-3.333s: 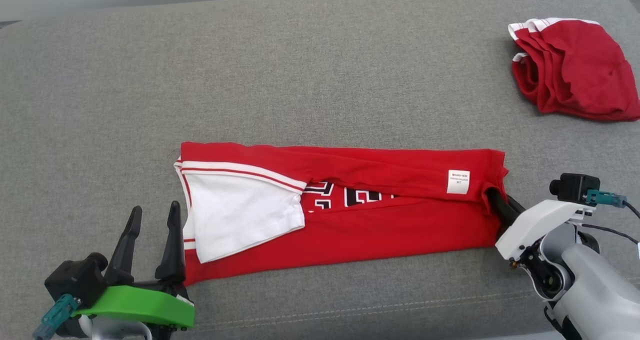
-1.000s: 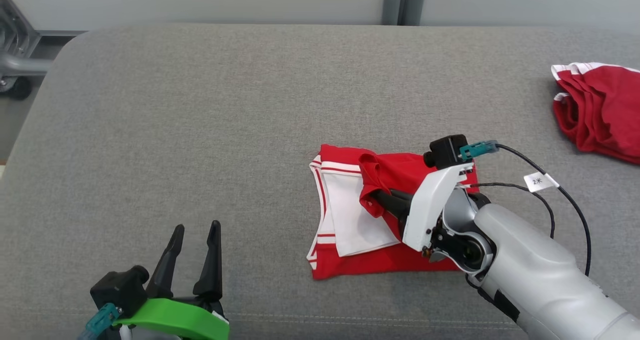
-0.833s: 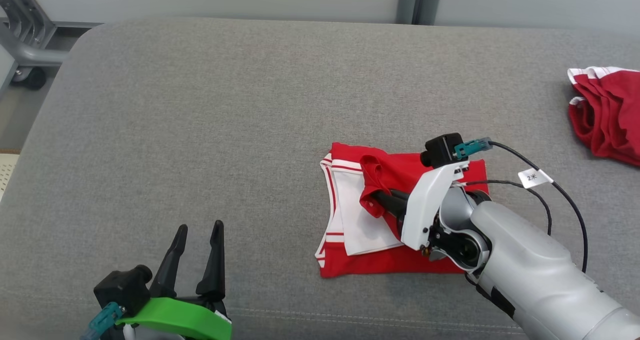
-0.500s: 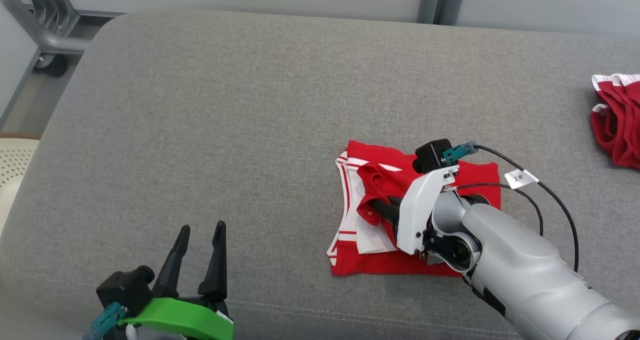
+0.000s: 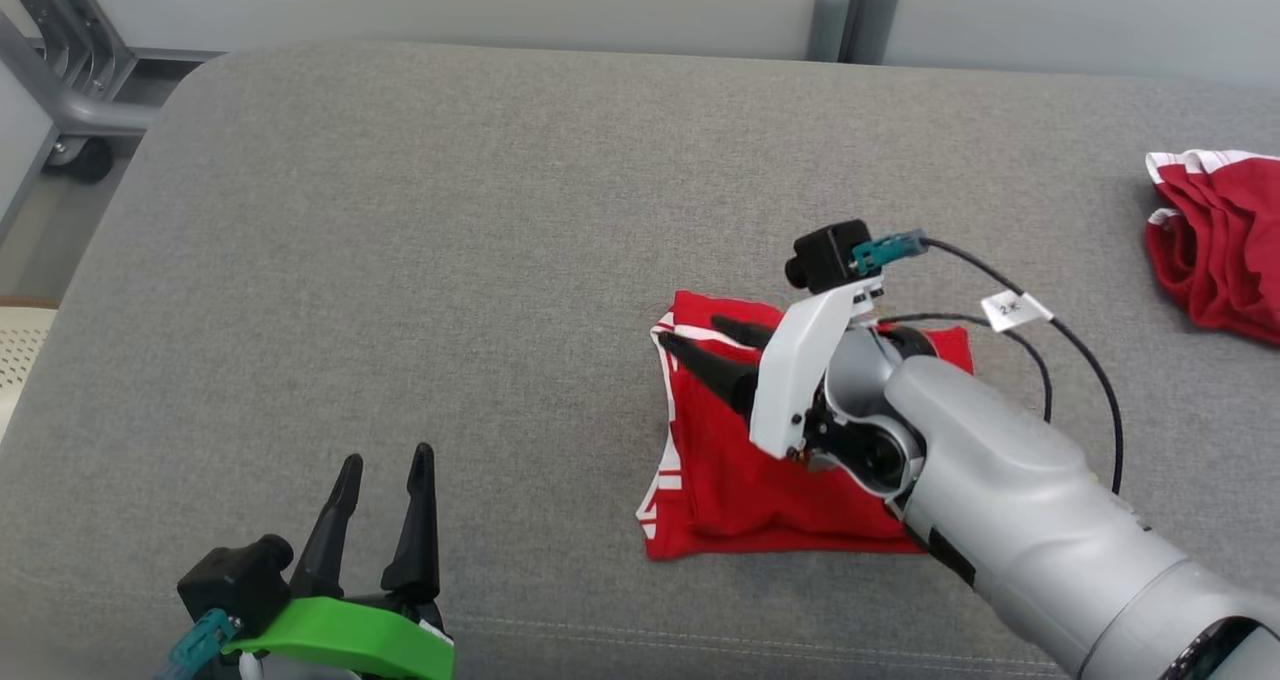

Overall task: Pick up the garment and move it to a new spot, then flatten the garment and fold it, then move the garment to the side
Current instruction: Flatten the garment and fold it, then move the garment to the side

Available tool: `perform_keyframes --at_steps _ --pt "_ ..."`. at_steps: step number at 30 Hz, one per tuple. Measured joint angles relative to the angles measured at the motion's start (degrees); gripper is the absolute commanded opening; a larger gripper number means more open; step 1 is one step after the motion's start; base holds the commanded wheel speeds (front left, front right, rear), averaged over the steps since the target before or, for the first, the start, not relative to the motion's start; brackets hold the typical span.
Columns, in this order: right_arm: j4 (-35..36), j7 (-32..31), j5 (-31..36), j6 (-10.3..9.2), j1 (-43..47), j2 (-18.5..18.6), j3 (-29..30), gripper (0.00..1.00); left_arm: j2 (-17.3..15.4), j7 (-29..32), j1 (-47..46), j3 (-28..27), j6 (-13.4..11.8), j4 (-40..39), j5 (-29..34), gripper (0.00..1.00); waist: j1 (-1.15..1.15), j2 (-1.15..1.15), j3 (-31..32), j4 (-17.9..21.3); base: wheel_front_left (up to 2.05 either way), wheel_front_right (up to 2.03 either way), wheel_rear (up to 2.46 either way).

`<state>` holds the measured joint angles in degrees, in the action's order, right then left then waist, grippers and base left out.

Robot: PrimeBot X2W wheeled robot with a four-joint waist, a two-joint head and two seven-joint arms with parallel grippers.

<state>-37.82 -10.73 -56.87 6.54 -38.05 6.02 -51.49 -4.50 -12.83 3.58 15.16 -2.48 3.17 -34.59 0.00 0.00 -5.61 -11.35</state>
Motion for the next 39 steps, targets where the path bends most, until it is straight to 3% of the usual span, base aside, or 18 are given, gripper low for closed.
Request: perform_keyframes --at_steps 3,11,28,39 --pt "0.52 2.12 0.38 0.01 -1.97 1.57 1.15 1.0 -0.02 -0.35 0.01 0.0 0.0 0.04 0.04 1.0 0.0 0.0 0.57 0.86 0.0 0.0 0.0" --pt "-0.44 7.51 0.85 0.01 -1.87 10.09 4.99 1.0 -0.14 -0.42 0.23 -0.01 0.0 -0.02 0.45 1.0 0.0 0.0 2.29 3.43 0.0 0.0 0.0" --pt "-1.0 10.84 -2.22 0.26 9.35 13.77 5.67 1.0 -0.46 -0.37 0.76 0.41 -0.13 -2.65 1.11 1.0 0.0 0.0 0.95 9.08 0.0 0.0 0.0" --pt "-1.23 12.24 -2.1 0.52 9.59 13.89 4.88 1.0 -0.78 0.27 -0.82 1.57 -0.12 -3.72 2.44 1.0 0.0 0.0 -3.51 8.28 0.0 0.0 0.0"
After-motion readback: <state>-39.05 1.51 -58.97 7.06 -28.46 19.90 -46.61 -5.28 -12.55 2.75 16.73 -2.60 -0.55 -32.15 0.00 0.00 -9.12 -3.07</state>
